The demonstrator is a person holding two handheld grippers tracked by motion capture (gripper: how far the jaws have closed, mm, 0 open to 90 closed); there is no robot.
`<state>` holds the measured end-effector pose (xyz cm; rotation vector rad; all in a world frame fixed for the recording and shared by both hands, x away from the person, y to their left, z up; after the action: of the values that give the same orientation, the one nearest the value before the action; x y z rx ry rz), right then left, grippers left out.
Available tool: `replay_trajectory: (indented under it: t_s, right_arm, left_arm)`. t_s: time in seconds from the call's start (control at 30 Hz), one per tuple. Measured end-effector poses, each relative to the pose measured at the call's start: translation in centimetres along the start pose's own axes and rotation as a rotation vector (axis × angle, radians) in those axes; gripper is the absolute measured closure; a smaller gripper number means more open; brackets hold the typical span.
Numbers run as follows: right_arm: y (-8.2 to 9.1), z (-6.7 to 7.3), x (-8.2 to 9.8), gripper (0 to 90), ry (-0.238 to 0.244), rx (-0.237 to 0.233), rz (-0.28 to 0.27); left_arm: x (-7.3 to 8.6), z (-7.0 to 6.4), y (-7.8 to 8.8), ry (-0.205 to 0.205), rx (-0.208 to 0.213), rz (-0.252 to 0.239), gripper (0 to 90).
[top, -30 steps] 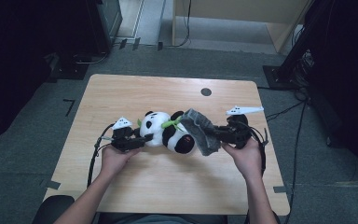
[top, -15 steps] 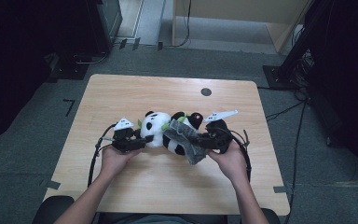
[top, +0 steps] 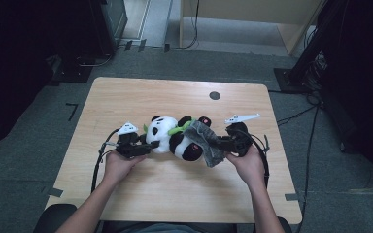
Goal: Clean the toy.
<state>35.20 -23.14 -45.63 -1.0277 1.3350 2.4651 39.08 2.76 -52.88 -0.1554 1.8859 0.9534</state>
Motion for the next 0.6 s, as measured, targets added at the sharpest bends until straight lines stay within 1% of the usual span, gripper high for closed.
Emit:
replay_trajectory:
  t_s: [0.03,0.1,0.17,0.23,0.27,0.3,0.37,0.43,0.5,0.57,0.6]
  right_arm:
    - [0.4,0.1,-0.2,79.3,0.004,0.001,-0.009]
    - [1.3,0.7,-0.8,79.3,0.017,-0.007,-0.036]
    - [2.1,1.8,-1.4,79.3,0.035,-0.023,-0.063]
    - [2.8,3.1,-1.9,79.3,0.064,-0.032,-0.082]
    - [2.8,3.1,-1.9,79.3,0.064,-0.032,-0.082]
    - [3.3,4.6,-2.2,79.3,0.096,-0.035,-0.095]
    - [3.4,6.2,-2.4,79.3,0.132,-0.057,-0.096]
    - [3.3,7.7,-2.4,79.3,0.155,-0.084,-0.091]
    - [2.5,8.5,-2.1,79.3,0.179,-0.094,-0.069]
    - [1.5,8.6,-1.6,79.3,0.181,-0.096,-0.038]
    - [0.9,8.3,-1.3,79.3,0.171,-0.093,-0.020]
  left_arm:
    - [0.0,0.0,0.0,0.001,0.001,0.002,43.2]
    - [0.0,0.0,0.0,0.001,0.001,0.005,43.2]
    - [-0.1,0.0,0.0,0.003,0.001,0.007,43.2]
    - [-0.1,0.0,0.0,0.003,0.001,0.010,43.2]
    - [-0.1,0.0,0.0,0.003,0.001,0.010,43.1]
    - [-0.1,0.0,0.0,0.005,0.002,0.013,43.1]
    - [-0.2,0.0,0.0,0.005,0.003,0.016,42.9]
    - [-0.2,-0.1,0.0,0.006,0.003,0.022,42.9]
    - [-0.2,-0.1,0.1,0.002,0.003,0.032,42.9]
    - [-0.2,0.0,0.1,0.000,0.006,0.037,42.9]
    - [-0.2,0.0,0.1,-0.001,0.008,0.040,42.9]
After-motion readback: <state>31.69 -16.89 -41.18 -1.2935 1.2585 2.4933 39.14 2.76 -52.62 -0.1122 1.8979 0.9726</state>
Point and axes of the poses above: each handheld gripper's, and its own axes: y roughly backward along the jaws, x roughly out of its underside, z roughly to its left, the point moved 8 cm from there along -y, roughly forward along the jaws, and after that the axes turned 6 degrees about -y, right-handed, at the moved point
